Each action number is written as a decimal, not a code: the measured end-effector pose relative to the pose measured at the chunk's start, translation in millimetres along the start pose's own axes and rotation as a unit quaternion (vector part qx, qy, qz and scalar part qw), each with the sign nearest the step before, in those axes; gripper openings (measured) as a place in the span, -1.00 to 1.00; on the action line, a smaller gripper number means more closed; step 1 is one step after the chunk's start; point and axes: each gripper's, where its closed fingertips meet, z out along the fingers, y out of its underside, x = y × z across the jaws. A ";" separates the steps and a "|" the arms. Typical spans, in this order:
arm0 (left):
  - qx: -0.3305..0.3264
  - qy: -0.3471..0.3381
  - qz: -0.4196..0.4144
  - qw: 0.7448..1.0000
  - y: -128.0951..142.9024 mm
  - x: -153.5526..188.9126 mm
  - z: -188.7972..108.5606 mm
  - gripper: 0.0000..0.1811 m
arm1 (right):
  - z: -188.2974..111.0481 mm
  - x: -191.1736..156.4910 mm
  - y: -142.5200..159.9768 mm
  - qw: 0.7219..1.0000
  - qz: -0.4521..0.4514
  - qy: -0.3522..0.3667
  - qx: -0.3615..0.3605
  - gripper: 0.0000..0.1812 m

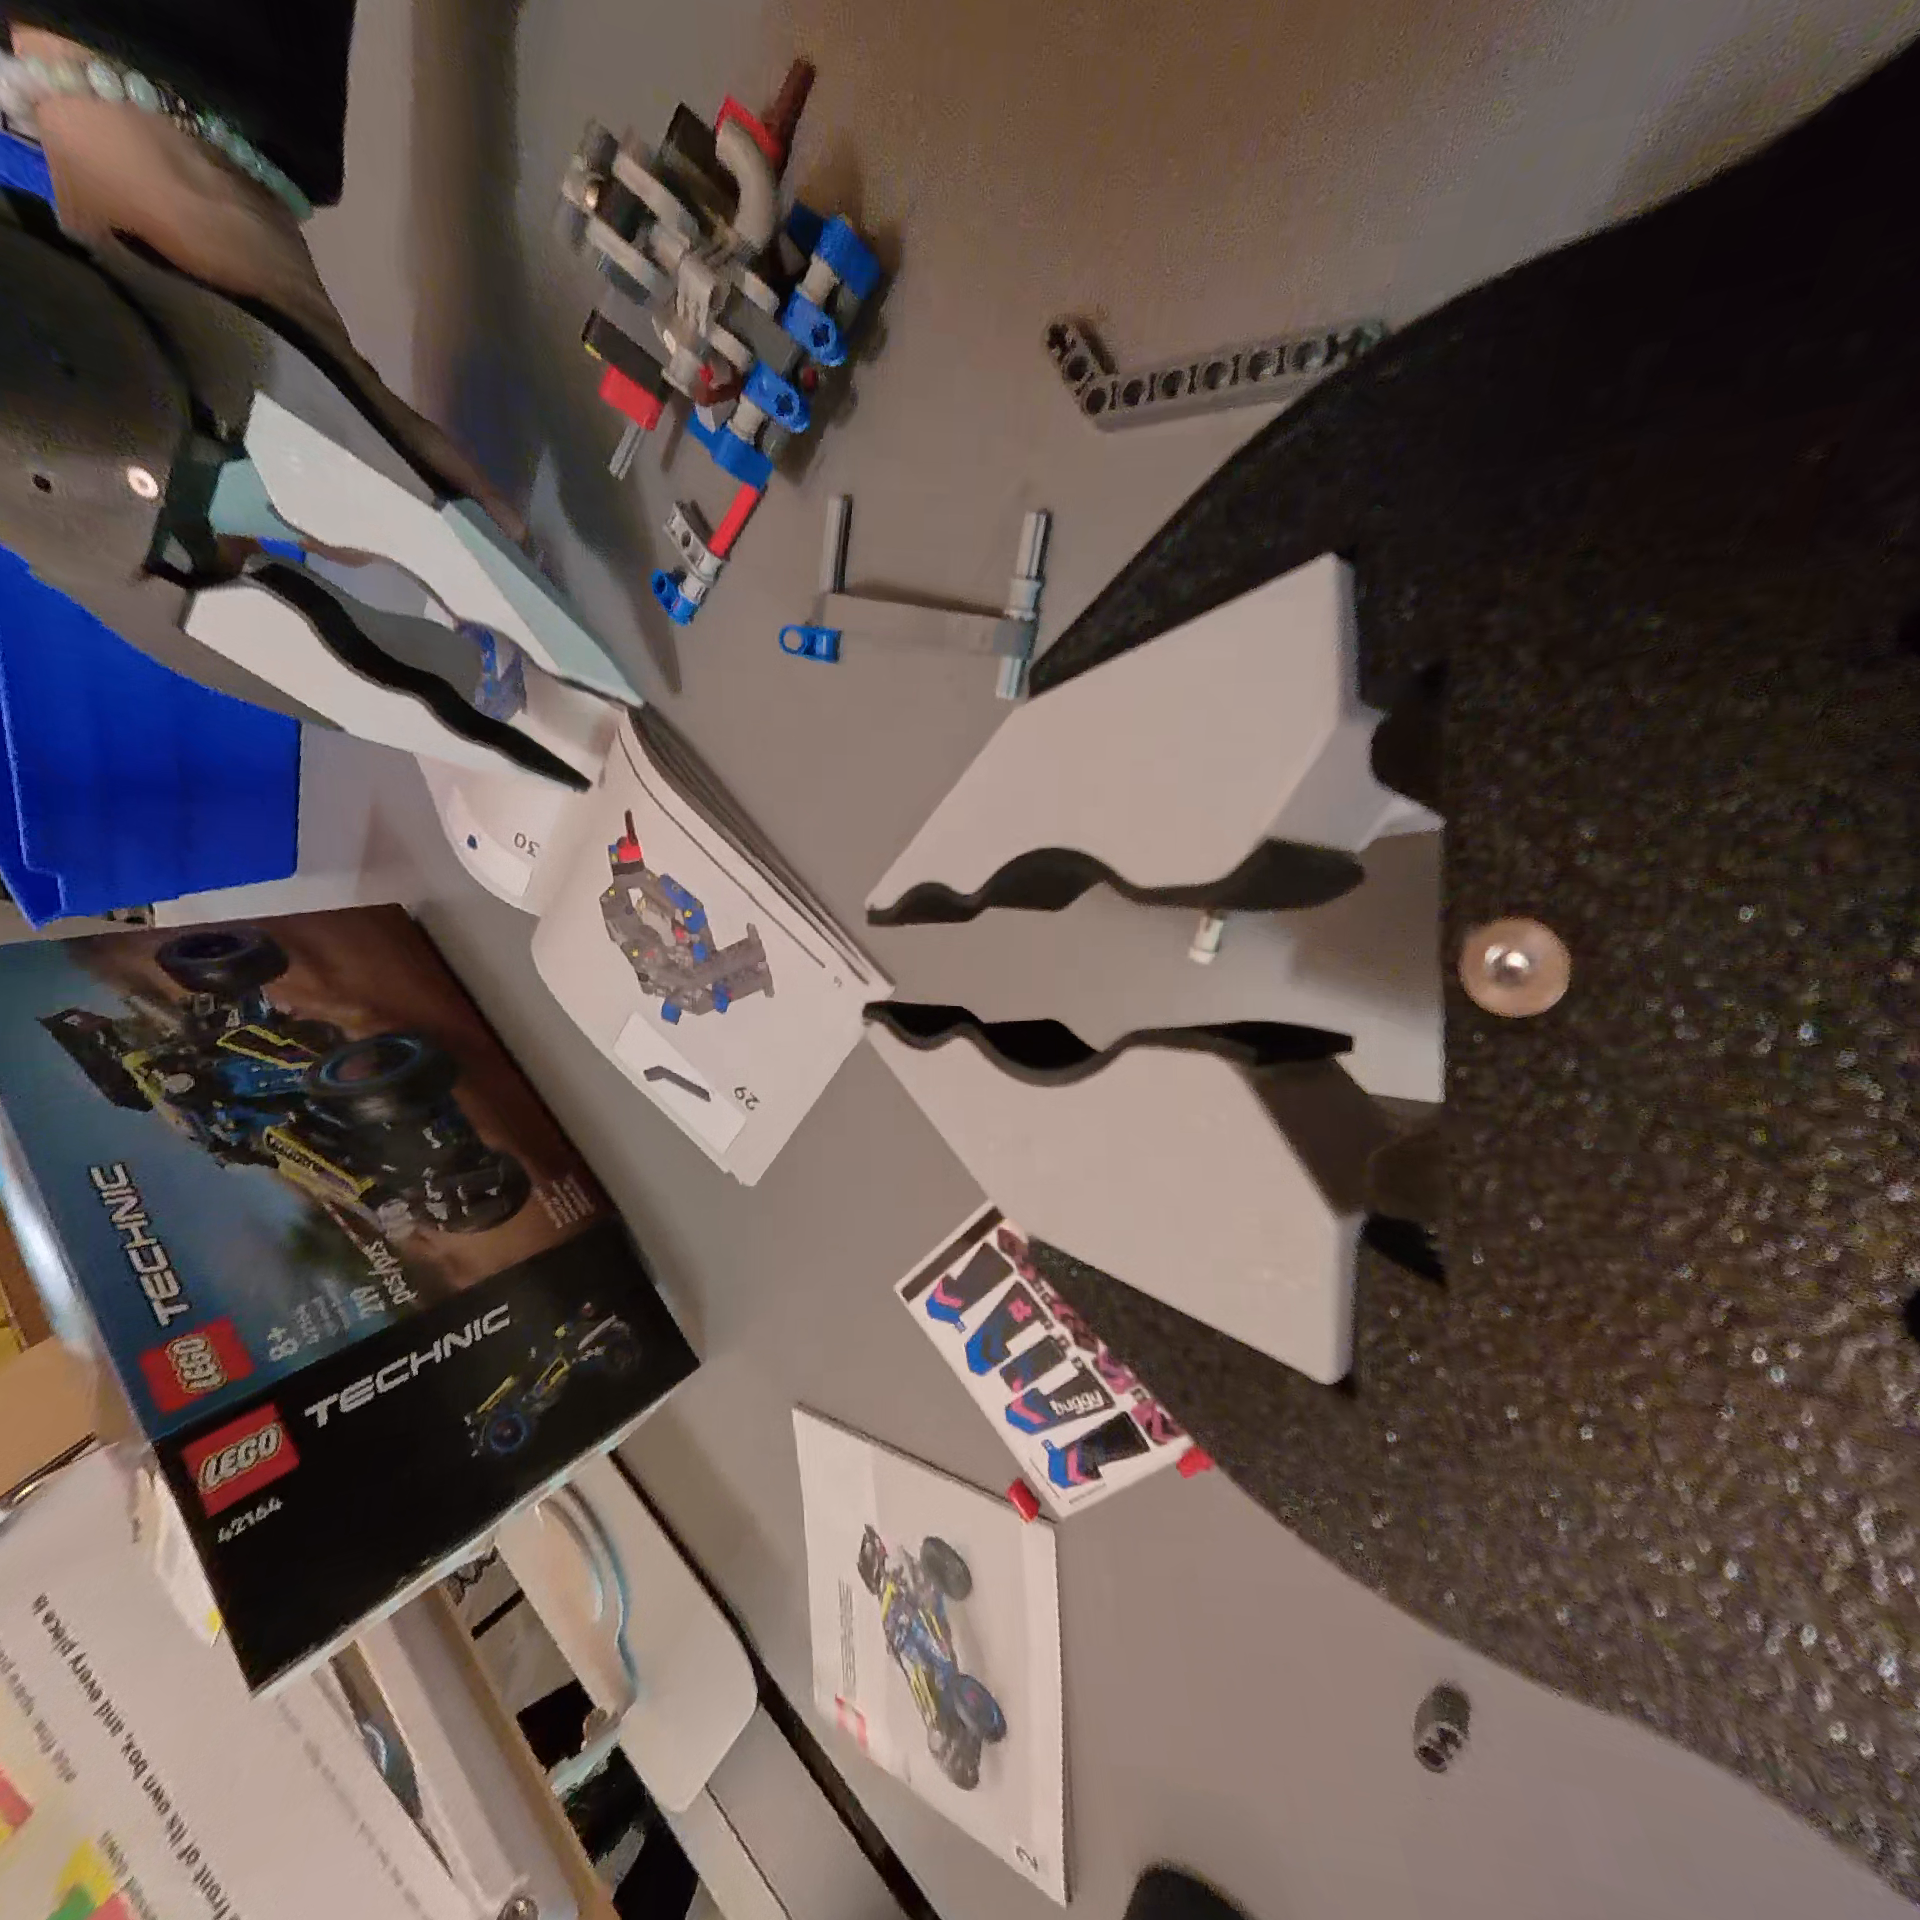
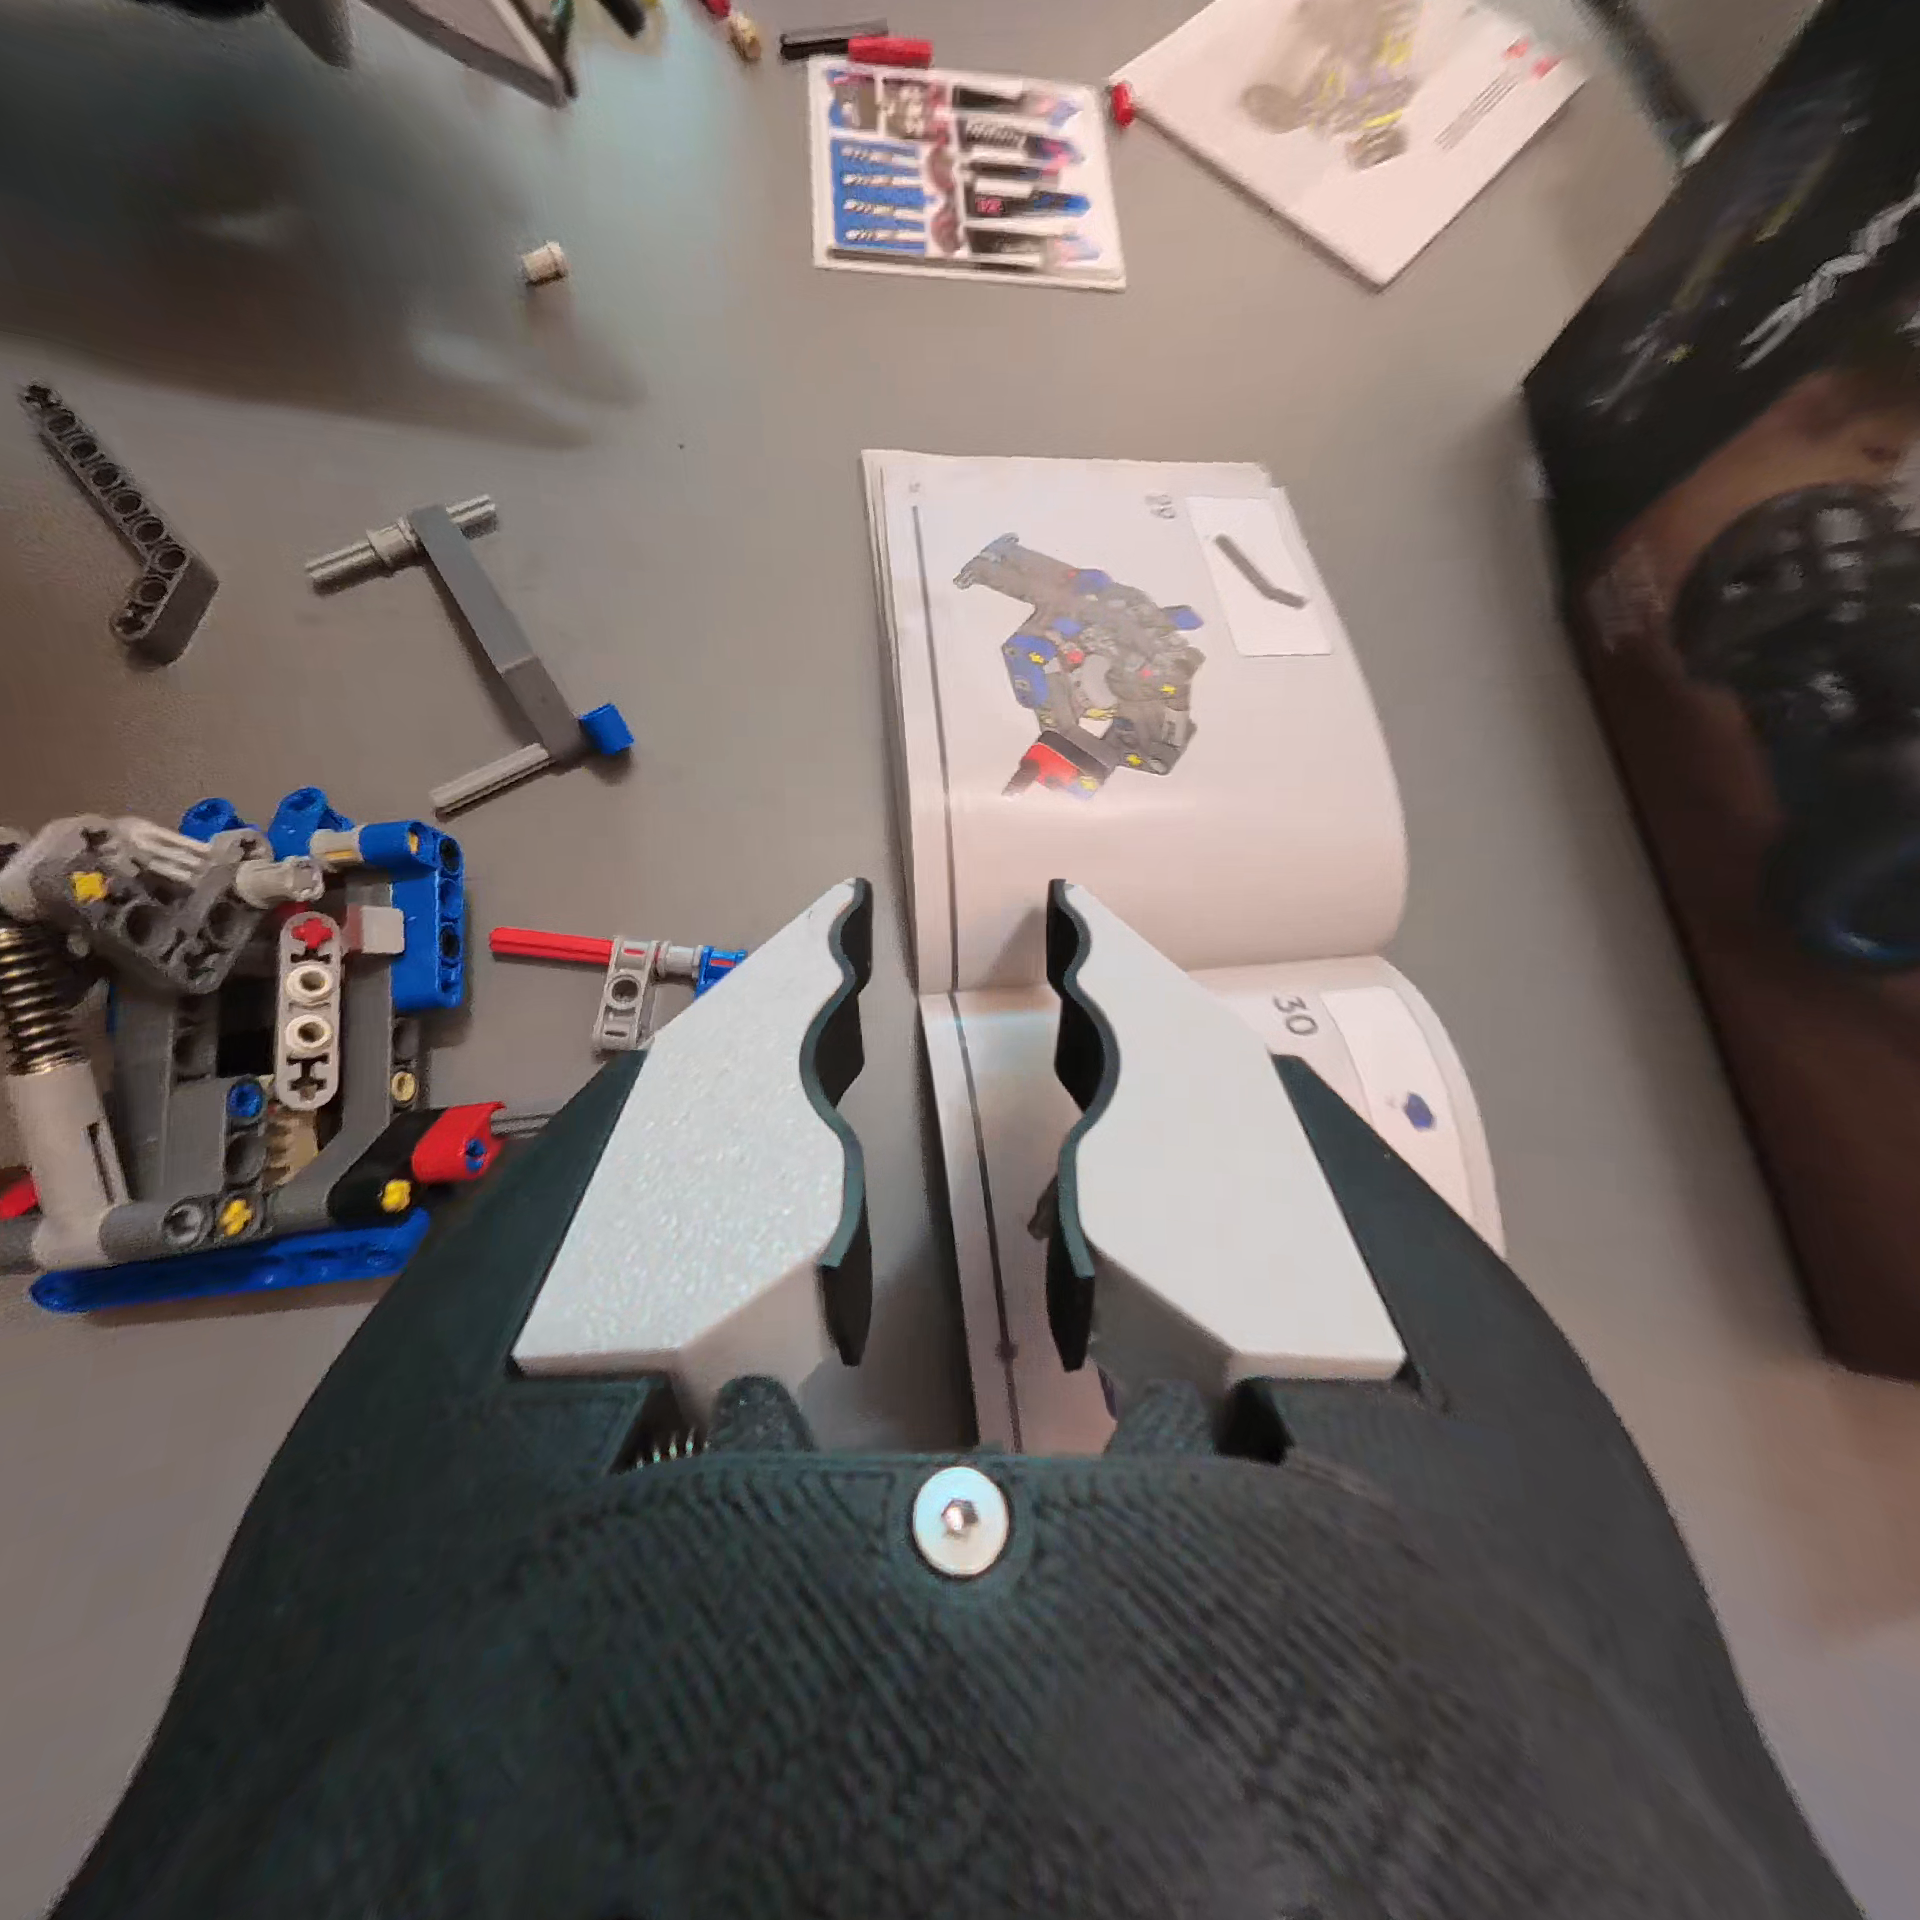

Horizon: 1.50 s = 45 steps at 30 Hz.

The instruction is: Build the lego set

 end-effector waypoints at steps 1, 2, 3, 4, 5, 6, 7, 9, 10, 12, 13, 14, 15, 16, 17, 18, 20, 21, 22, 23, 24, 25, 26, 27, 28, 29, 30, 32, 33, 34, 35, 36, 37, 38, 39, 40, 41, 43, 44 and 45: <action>-0.003 0.004 0.002 1.000 0.6 1.0 0.6 -0.87 | 2.0 -0.2 0.4 1.000 -0.004 -0.004 -0.003 -0.68; -0.010 0.009 0.004 1.000 1.6 2.4 1.3 -0.86 | 3.1 -1.4 -0.4 1.000 -0.015 -0.008 -0.001 -0.75; -0.015 0.014 0.005 1.000 2.3 3.9 2.3 -0.85 | 3.7 -1.4 -1.8 1.000 -0.025 -0.006 0.003 -0.85; -0.017 0.019 0.005 1.000 2.3 5.8 3.1 -0.85 | 3.9 -0.7 -2.2 0.999 -0.039 -0.001 0.005 -0.94; -0.017 0.025 0.003 1.000 1.4 8.4 3.7 -0.85 | 3.9 0.1 -1.7 0.999 -0.052 0.007 0.008 -1.00; -0.015 0.029 0.001 0.999 0.8 10.8 4.3 -0.85 | 3.9 1.6 -0.5 0.998 -0.054 0.016 0.011 -1.00; -0.017 0.029 -0.002 0.999 1.6 11.9 4.9 -0.85 | 3.8 1.7 0.7 0.998 -0.050 0.020 0.015 -1.00; -0.024 0.031 0.002 0.999 4.1 14.5 6.6 -0.85 | 2.2 -2.1 -2.4 0.998 -0.040 0.019 0.042 -1.00; -0.027 0.030 0.006 0.999 4.8 15.1 8.0 -0.85 | 0.3 -4.4 -4.4 0.998 -0.032 0.019 0.054 -1.00; -0.033 0.022 0.017 0.999 3.6 14.2 10.1 -0.85 | -3.3 -5.5 -4.7 0.998 -0.019 0.027 0.060 -1.00; -0.033 0.017 0.025 0.999 1.0 13.8 10.6 -0.85 | -5.5 -2.9 -3.9 0.997 -0.021 0.038 0.058 -1.00; -0.035 0.014 0.033 0.999 -1.7 13.7 10.7 -0.85 | -8.4 -1.1 -3.9 0.997 -0.025 0.045 0.060 -1.00; -0.038 0.013 0.042 0.998 -4.5 14.4 10.4 -0.85 | -12.5 0.4 -6.1 0.996 -0.019 0.050 0.068 -1.00; -0.039 0.011 0.053 0.998 -8.2 14.9 10.5 -0.83 | -18.3 2.2 -11.0 0.995 -0.008 0.056 0.086 -1.00; -0.038 0.009 0.063 0.997 -12.4 14.8 11.0 -0.82 | -25.1 3.0 -17.0 0.992 0.002 0.060 0.111 -1.00; -0.037 0.006 0.072 0.997 -16.7 14.4 12.0 -0.80 | -31.8 4.6 -21.0 0.989 0.013 0.066 0.131 -1.00; -0.042 0.015 0.097 0.994 -23.2 15.9 16.5 -0.73 | -39.7 12.4 -17.2 0.986 0.013 0.099 0.133 -1.00; -0.048 0.021 0.112 0.992 -25.8 15.4 20.1 -0.69 | -40.2 12.9 -13.1 0.986 -0.005 0.111 0.123 -1.00; -0.055 0.020 0.127 0.990 -28.6 12.2 24.0 -0.67 | -38.3 10.3 -9.5 0.987 -0.024 0.114 0.114 -1.00; -0.064 0.023 0.142 0.988 -30.8 9.0 28.1 -0.66 | -34.5 5.6 -6.4 0.988 -0.038 0.110 0.106 -1.00; -0.075 0.037 0.153 0.985 -30.9 7.8 32.3 -0.65 | -29.8 0.3 -4.9 0.988 -0.050 0.104 0.103 -1.00; -0.092 0.053 0.158 0.982 -29.2 6.4 36.2 -0.62 | -25.2 -3.2 -4.6 0.988 -0.059 0.103 0.103 -0.96; -0.105 0.061 0.155 0.980 -28.4 3.0 40.4 -0.62 | -21.2 -5.2 -4.2 0.987 -0.067 0.105 0.100 -0.86; -0.111 0.074 0.150 0.980 -28.6 2.0 44.8 -0.63 | -18.5 -5.6 -2.4 0.987 -0.075 0.110 0.088 -0.80; -0.114 0.098 0.146 0.978 -27.9 5.0 48.9 -0.63 | -17.2 -6.4 -2.3 0.987 -0.081 0.113 0.086 -0.76; -0.118 0.121 0.144 0.975 -26.2 8.2 53.0 -0.62 | -17.0 -6.7 -2.3 0.986 -0.086 0.116 0.085 -0.76; -0.124 0.137 0.147 0.972 -23.2 10.2 57.4 -0.61 | -17.8 -6.3 -2.7 0.985 -0.086 0.119 0.087 -0.75; -0.144 0.158 0.171 0.962 -13.5 10.5 67.0 -0.56 | -19.5 -3.7 -1.4 0.985 -0.084 0.127 0.087 -0.76; -0.151 0.164 0.185 0.957 -9.7 9.2 72.3 -0.55 | -19.8 -2.4 0.6 0.984 -0.087 0.131 0.083 -0.78; -0.157 0.175 0.193 0.953 -6.6 9.4 77.0 -0.56 | -19.2 -1.2 3.5 0.984 -0.093 0.134 0.075 -0.80; -0.162 0.191 0.196 0.948 -4.0 11.2 80.9 -0.57 | -17.8 -0.4 7.1 0.984 -0.099 0.136 0.064 -0.82; -0.168 0.209 0.195 0.944 -1.2 13.5 83.7 -0.57 | -15.7 0.0 11.6 0.984 -0.105 0.136 0.049 -0.84; -0.177 0.227 0.191 0.939 2.3 15.3 85.8 -0.57 | -12.9 0.2 16.7 0.984 -0.111 0.136 0.032 -0.87; -0.190 0.242 0.185 0.933 6.4 16.9 87.3 -0.57 | -10.9 0.3 19.5 0.984 -0.116 0.137 0.021 -0.97; -0.202 0.254 0.180 0.929 10.4 18.6 88.3 -0.59 | -9.8 -0.9 20.0 0.983 -0.122 0.136 0.019 -1.00; -0.210 0.263 0.179 0.925 13.8 19.9 89.3 -0.61 | -9.9 -0.5 19.7 0.981 -0.128 0.142 0.019 -1.00; -0.216 0.265 0.180 0.922 16.7 20.1 91.1 -0.65 | -10.3 1.1 20.0 0.980 -0.132 0.150 0.019 -1.00; -0.229 0.262 0.179 0.920 22.8 19.4 94.4 -0.77 | -11.3 4.1 20.7 0.976 -0.140 0.164 0.018 -1.00; -0.224 0.271 0.171 0.921 21.3 23.2 94.4 -0.86 | -12.5 7.0 21.8 0.974 -0.144 0.176 0.016 -1.00; -0.225 0.275 0.169 0.919 21.5 25.1 94.1 -0.92 | -14.2 10.1 23.0 0.970 -0.151 0.190 0.014 -1.00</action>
